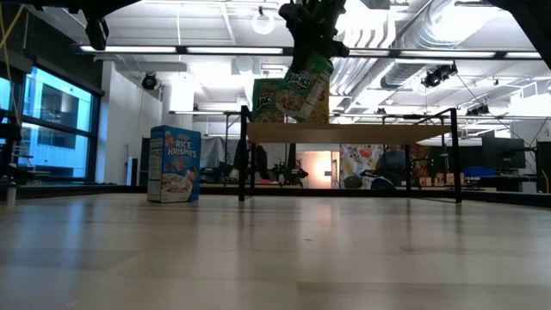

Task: Stack cereal on shelf
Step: Put the green cereal box on the shelf

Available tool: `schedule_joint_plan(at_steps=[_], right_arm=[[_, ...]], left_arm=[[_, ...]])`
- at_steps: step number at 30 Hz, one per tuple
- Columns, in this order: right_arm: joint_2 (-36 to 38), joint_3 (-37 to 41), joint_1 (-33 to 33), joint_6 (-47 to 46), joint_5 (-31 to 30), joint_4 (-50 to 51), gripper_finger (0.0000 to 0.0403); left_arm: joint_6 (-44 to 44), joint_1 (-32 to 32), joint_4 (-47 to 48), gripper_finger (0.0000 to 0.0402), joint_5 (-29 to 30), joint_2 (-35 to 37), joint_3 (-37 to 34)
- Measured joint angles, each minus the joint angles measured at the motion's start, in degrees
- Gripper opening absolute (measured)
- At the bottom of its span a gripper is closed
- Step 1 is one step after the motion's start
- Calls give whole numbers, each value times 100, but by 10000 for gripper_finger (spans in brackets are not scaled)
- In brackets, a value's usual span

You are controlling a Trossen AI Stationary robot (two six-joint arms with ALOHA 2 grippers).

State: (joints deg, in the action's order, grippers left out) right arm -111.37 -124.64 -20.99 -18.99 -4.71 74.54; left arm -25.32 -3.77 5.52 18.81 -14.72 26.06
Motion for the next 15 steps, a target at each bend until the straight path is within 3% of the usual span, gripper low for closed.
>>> schedule_joint_plan(at_steps=[10,15], right_arm=[[0,0,0,-40,-114,-93,191],[0,0,0,-14,-111,-614,197]], left_arm=[[-2,-2,135,0,2,0,0],[0,-2,135,0,4,0,0]])
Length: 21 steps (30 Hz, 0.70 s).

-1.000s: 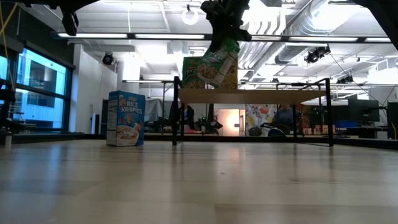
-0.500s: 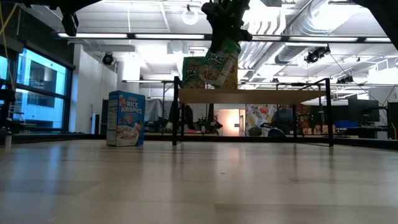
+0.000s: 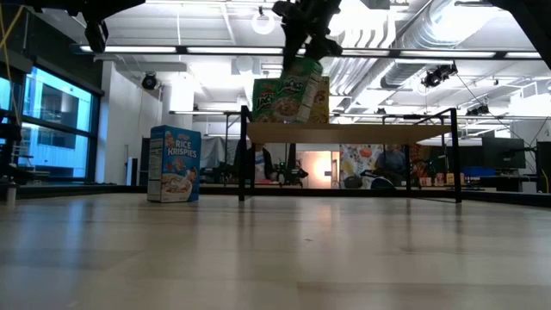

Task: Stack cereal on shelf
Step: Put the green cereal box on the shelf

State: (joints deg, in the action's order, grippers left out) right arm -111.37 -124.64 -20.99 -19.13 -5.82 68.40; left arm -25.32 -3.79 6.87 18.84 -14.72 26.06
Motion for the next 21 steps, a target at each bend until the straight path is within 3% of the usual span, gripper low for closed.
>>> schedule_joint_plan(at_steps=[10,14,21], right_arm=[[1,-9,-2,389,-20,-595,197],[101,-108,36,688,34,-440,197],[501,-118,353,1044,-425,293,197]], left_arm=[[0,0,-2,0,1,0,0],[0,0,-2,0,1,0,0],[0,0,-4,0,1,0,0]])
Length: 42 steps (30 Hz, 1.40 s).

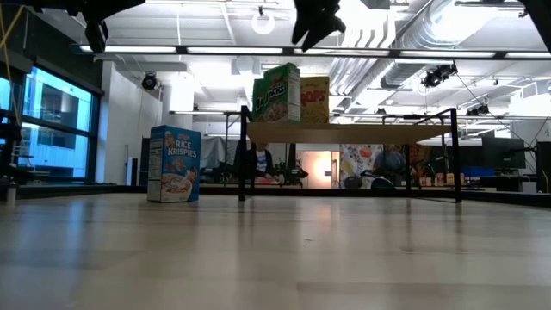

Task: Stack cereal on shelf
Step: Put the green cereal box on the shelf

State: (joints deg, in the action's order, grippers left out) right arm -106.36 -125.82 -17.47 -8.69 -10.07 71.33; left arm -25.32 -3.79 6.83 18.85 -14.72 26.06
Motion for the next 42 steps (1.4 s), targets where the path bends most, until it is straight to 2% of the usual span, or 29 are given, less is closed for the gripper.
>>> schedule_joint_plan(at_steps=[3,5,9,12,15,18,20,23,30,33,42], right_arm=[[90,51,215,88,-226,222,196],[194,376,374,131,-282,39,188],[668,1795,611,134,-342,-849,140],[1261,3158,708,-204,-328,-2157,79],[1848,4428,770,-683,-354,-4073,16],[2184,5427,783,-1287,-764,-5721,14],[2224,5834,770,-1548,-1178,-6251,11],[2144,6089,731,-1818,-1484,-6404,3],[1762,6120,749,-2045,-1378,-6350,1],[1635,6120,725,-2043,-1525,-6337,0],[1600,6120,563,-1951,-1687,-6354,0]], left_arm=[[52,1,2,0,0,0,0],[132,0,-2,0,0,0,0],[144,0,-4,0,2,0,0],[144,1,-5,0,2,0,0],[144,1,-8,0,0,0,0],[144,0,-16,0,0,0,0],[144,0,-28,0,0,0,0],[141,0,-34,0,0,-1,0],[142,0,-33,0,0,-2,0],[142,1,-31,0,0,-2,0],[144,1,-26,0,0,-1,0]])
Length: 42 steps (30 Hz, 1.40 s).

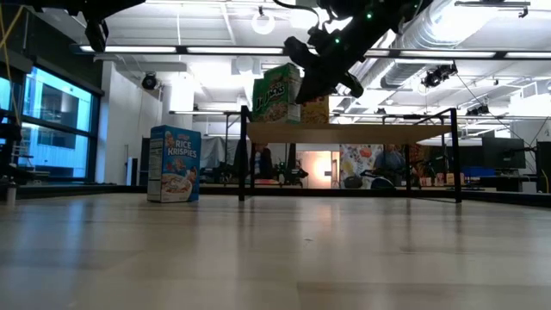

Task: Stack cereal on shelf
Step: Put the green cereal box on the shelf

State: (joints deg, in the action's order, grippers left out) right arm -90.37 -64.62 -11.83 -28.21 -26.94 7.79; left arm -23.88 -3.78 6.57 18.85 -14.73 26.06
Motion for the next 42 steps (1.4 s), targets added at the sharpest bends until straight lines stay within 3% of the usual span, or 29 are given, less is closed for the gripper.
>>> schedule_joint_plan(at_steps=[18,26,34,42], right_arm=[[0,0,-319,-4,1,-489,0],[0,-308,-56,122,172,712,0],[0,-361,-53,146,303,572,0],[0,-361,-288,123,970,325,0]], left_arm=[[7,1,2,0,129,0,0],[7,1,2,0,133,-1,0],[149,-1,2,0,193,-1,0],[148,-1,2,0,284,0,0]])
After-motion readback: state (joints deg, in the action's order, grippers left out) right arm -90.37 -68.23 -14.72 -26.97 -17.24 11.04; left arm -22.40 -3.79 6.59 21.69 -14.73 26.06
